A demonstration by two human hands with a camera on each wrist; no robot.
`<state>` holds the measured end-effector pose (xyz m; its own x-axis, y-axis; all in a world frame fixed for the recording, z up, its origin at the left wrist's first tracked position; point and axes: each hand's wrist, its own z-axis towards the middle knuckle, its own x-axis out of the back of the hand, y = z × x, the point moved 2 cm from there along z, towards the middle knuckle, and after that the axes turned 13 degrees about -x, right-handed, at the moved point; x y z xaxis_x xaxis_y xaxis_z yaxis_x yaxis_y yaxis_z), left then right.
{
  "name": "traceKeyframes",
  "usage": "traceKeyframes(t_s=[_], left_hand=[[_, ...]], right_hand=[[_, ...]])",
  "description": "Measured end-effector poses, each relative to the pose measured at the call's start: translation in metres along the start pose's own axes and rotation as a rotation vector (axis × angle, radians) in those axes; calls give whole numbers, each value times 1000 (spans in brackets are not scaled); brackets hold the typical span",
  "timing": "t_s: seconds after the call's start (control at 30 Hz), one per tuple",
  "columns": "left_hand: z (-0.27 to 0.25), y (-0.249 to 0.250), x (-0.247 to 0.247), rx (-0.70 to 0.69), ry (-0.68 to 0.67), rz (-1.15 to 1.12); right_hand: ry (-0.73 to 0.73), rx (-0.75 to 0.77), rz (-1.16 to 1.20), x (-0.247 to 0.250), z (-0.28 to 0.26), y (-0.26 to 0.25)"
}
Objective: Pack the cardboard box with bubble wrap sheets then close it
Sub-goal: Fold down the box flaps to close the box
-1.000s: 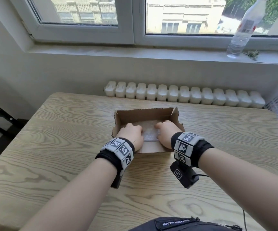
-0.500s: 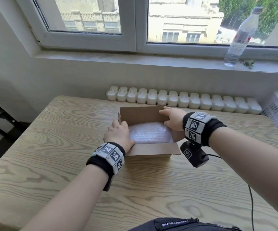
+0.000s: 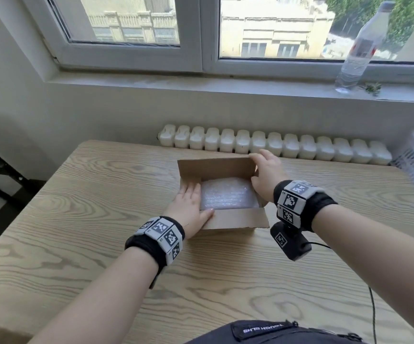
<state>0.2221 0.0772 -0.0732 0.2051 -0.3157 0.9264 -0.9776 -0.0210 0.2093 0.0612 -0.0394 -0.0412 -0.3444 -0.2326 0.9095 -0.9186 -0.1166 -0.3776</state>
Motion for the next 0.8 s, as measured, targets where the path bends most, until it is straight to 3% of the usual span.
traceKeyframes(t_s=[0.1, 0.2, 0.37, 0.5, 0.63, 0.8], left_hand=[[-3, 3, 0, -1, -49, 33], [-2, 4, 4, 15, -66, 57], [2, 2, 5, -3, -109, 87], [1, -4, 1, -46, -177, 146], [4, 0, -4, -44, -163, 226], [6, 4, -7, -44, -149, 248]], right_hand=[[7, -30, 149, 0, -12, -4], [-132, 41, -53, -12, -22, -9], [-217, 144, -344, -26, -30, -8], [-337, 161, -458, -29, -33, -1], [-409, 194, -558, -32, -35, 8], [-297, 275, -696, -37, -37, 3]])
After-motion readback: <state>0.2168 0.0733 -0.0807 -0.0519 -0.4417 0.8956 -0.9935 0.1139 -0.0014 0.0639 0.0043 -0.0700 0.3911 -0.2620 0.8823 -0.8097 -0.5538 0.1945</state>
